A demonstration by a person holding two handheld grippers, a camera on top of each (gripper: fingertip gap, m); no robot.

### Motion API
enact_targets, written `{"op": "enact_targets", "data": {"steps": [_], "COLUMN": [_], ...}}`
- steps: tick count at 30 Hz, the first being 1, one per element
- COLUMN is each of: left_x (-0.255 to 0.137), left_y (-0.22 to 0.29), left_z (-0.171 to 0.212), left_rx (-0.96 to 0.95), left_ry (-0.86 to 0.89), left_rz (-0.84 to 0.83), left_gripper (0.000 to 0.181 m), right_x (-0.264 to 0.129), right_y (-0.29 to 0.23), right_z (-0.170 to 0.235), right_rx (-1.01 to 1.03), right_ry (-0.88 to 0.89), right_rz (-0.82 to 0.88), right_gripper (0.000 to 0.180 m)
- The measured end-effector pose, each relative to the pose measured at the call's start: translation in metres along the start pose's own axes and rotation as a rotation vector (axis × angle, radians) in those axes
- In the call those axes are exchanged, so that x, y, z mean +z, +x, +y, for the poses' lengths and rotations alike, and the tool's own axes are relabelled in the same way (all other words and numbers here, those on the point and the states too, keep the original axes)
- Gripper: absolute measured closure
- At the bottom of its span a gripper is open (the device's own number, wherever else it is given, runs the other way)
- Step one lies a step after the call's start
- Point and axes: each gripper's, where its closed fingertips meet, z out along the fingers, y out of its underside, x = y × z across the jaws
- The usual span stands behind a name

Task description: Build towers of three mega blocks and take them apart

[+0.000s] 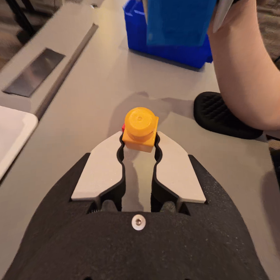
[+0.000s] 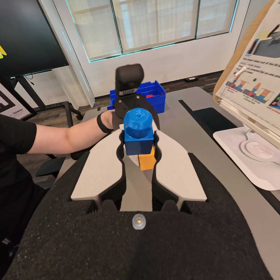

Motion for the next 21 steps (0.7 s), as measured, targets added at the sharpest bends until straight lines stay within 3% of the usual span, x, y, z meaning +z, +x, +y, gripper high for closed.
{"op": "enact_targets", "data": {"steps": [11, 21], "left_x": [-0.014, -0.010], "left_y": [-0.008, 0.003], "left_z": [0.029, 0.030], "left_rx": [-0.018, 0.067], "left_ry": [-0.123, -0.167], "left_rz": [-0.059, -0.055], "left_gripper": [0.143, 0.144], "right_x": [0.059, 0.069], "right_y": [-0.001, 0.003], "right_z": [0.026, 0.060], "right_rx": [-0.136, -0.145], "right_ry": [-0.224, -0.375], "right_rz": [0.078, 0.059], "right_gripper": [0.144, 0.144]}}
